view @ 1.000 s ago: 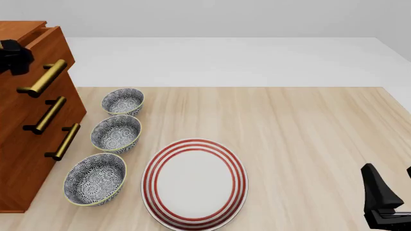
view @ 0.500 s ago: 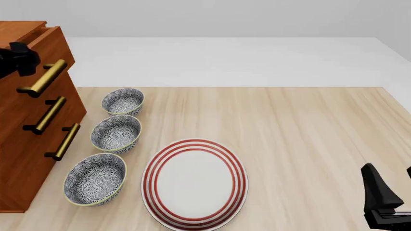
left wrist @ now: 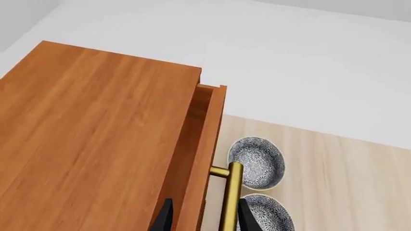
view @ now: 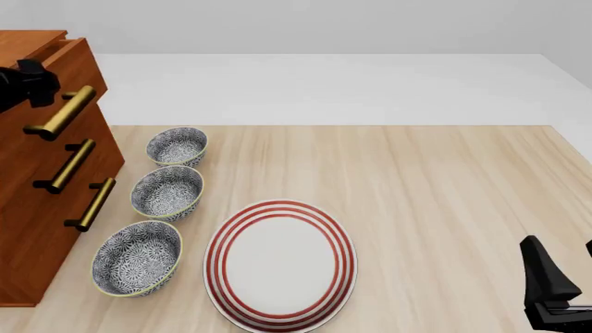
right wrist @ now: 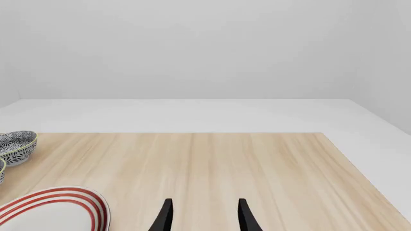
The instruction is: Open the top drawer of the cabinet.
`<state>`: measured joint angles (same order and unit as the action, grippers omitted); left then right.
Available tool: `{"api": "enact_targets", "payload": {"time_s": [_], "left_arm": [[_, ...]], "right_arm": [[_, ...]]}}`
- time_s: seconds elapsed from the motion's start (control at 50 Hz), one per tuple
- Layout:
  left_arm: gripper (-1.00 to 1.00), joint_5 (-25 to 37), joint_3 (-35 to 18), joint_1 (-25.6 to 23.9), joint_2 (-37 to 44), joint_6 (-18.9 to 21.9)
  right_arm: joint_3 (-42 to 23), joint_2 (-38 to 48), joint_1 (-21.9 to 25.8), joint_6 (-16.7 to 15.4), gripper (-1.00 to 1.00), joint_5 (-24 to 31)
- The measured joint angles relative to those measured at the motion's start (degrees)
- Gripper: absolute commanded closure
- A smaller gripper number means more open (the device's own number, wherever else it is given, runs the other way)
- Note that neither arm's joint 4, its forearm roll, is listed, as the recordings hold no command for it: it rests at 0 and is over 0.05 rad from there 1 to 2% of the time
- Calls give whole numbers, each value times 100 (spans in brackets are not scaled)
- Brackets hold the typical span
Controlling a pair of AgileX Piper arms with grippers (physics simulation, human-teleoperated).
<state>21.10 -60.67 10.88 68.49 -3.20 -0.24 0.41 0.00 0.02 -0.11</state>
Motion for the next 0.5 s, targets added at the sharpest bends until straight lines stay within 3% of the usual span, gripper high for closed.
{"api": "enact_targets", "payload": {"time_s": [0.5], "left_arm": [[-100,29,30,-163,-41,-32]], "right_arm": [[0,0,0,0,-100,0]]}}
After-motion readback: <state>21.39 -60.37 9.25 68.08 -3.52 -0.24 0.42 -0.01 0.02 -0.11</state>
